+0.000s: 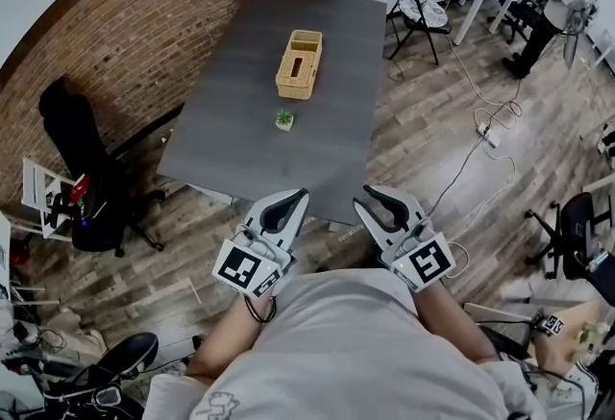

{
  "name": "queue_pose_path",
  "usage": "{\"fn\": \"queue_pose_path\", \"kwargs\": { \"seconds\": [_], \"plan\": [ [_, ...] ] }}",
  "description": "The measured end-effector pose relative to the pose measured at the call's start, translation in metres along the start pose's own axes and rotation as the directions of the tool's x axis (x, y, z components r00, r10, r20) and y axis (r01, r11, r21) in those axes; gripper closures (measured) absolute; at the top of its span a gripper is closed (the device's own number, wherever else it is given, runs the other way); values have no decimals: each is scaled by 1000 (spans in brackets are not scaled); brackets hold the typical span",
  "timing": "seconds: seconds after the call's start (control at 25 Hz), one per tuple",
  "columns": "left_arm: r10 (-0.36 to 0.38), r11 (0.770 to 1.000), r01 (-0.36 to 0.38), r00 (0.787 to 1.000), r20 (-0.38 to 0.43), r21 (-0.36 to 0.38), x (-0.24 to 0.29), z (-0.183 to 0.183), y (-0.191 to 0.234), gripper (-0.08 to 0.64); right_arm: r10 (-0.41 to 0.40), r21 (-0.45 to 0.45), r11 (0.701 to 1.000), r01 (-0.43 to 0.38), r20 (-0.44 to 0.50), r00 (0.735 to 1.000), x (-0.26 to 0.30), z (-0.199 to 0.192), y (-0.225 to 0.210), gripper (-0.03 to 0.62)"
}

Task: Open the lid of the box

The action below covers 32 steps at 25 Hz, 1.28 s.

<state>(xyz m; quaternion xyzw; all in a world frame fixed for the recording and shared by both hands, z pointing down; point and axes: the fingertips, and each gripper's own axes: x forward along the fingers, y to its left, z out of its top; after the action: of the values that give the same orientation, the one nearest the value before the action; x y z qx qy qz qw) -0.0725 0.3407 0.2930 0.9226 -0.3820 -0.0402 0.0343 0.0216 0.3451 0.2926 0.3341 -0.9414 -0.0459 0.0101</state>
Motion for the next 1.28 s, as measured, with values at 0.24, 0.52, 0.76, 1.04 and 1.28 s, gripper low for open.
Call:
{"fn": "queue_pose_path", "kwargs": {
  "seconds": [0.24,0.52,0.76,1.04,1.28],
  "plan": [
    [-9,1000,9,1000,-13,-6,36,-9,5,549,-19,8,1000,20,-11,1000,-1,-14,-38,463],
    [-1,1000,0,1000,-20,-11,108,-16,8,549,-14,23,1000,14,-2,1000,-6,-25,-111,462],
    [23,999,-24,999,-32,-33,192,-25,7,549,33,53,998,-32,-29,999,-19,-40,-187,460],
    [30,998,-32,998,-48,-51,298,-43,-16,548,72,96,993,-68,-40,997,-51,-59,-278,460],
    [30,999,-33,997,-67,-43,364,-56,-39,549,63,114,992,-61,-21,998,-84,-65,-340,460]
  ]
}}
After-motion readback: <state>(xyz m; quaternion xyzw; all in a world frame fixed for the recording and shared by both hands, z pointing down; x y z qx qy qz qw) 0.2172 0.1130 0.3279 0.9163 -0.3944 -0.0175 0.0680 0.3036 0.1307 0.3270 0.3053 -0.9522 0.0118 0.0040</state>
